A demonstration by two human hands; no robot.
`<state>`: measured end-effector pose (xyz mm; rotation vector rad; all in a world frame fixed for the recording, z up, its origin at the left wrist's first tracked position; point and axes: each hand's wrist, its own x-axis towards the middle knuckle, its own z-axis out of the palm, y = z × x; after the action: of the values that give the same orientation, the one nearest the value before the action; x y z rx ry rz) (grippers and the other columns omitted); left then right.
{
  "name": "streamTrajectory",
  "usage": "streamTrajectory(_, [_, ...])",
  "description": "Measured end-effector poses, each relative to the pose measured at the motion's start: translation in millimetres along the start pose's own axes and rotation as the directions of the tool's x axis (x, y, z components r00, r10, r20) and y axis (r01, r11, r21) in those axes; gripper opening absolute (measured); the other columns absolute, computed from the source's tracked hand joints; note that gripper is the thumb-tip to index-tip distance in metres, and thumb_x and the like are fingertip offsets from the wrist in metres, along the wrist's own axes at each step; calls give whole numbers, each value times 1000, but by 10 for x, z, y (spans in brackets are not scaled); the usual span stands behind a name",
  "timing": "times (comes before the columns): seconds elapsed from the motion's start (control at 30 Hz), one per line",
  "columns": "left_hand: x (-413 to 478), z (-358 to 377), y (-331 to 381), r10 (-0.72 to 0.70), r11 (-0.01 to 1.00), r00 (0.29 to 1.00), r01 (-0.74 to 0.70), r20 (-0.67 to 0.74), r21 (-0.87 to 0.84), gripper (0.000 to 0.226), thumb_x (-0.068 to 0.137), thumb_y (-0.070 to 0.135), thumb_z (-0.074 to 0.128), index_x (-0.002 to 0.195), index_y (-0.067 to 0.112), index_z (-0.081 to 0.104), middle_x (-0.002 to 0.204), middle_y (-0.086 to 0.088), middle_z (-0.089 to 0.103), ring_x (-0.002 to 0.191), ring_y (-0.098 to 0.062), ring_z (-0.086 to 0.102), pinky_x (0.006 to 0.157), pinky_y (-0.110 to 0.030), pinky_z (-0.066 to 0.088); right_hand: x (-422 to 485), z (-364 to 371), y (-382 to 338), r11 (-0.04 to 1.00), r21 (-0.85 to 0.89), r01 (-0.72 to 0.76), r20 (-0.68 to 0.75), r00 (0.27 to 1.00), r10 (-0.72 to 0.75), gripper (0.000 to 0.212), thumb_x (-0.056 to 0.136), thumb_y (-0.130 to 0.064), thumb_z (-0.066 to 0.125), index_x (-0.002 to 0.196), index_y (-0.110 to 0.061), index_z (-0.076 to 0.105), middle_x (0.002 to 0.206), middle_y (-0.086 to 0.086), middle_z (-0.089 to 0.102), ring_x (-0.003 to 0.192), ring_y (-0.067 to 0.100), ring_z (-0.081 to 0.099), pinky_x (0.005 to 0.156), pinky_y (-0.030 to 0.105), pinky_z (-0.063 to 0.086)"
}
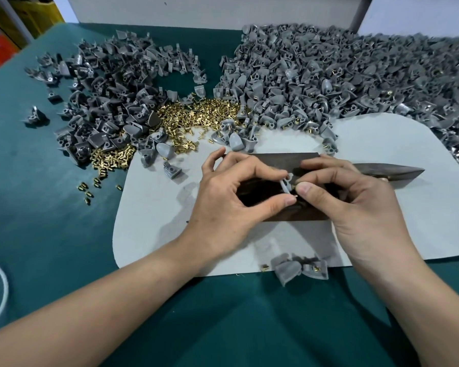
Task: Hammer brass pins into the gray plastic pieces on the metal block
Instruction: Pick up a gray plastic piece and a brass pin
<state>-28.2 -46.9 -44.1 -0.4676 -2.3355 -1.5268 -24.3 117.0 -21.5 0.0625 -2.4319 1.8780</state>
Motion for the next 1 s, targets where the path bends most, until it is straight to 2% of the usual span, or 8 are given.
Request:
streamTrajectory(0.1, [0,-4,12,0,1000,1000,0,6,7,26,71,33,78,94,24,69,94,23,63,102,-2,56,112,-50,23,-1,5,-5,1000,-5,-2,-5,1000,2,14,75,-7,73,71,-21,71,105,-3,66,102,-3,59,104,32,41])
streamTrajectory(0.2, [-6,5,19,7,1000,1000,-7,6,12,26,71,33,78,94,24,69,91,28,59,101,9,49,107,-56,29,-7,2,-7,1000,-12,9,-7,1000,-9,14,75,-9,73,72,-22,71,104,-5,66,101,-3,59,103,28,41])
streamTrajectory(0.33, [-6,16,27,10,1000,1000,-10,-3,14,26,71,32,78,94,23,69,88,30,55,100,14,46,103,-58,32,-8,-6,-3,1000,-21,-2,5,1000,2,12,76,-8,73,73,-20,72,107,-3,66,103,-2,59,105,34,41])
streamTrajectory(0.77, [-6,18,20,20,1000,1000,-20,-1,15,26,72,31,77,94,25,68,92,25,59,101,14,45,105,-57,30,7,-6,23,1000,13,-4,9,1000,4,13,74,-13,73,70,-26,72,105,-5,67,104,0,60,103,33,42])
streamTrajectory(0.9, [-10,16,18,13,1000,1000,-14,8,16,27,72,31,78,95,25,67,96,19,64,102,10,47,106,-56,29,-2,3,22,999,45,-15,3,1000,15,1,66,-25,73,66,-26,73,103,-6,68,105,2,60,102,35,43])
streamTrajectory(1.0, [-5,9,24,13,1000,1000,-13,15,23,27,72,31,79,96,26,67,98,17,65,102,3,51,107,-54,27,-6,11,21,997,72,-18,-10,1000,19,3,64,-27,72,66,-25,73,102,-5,69,105,2,61,102,35,43])
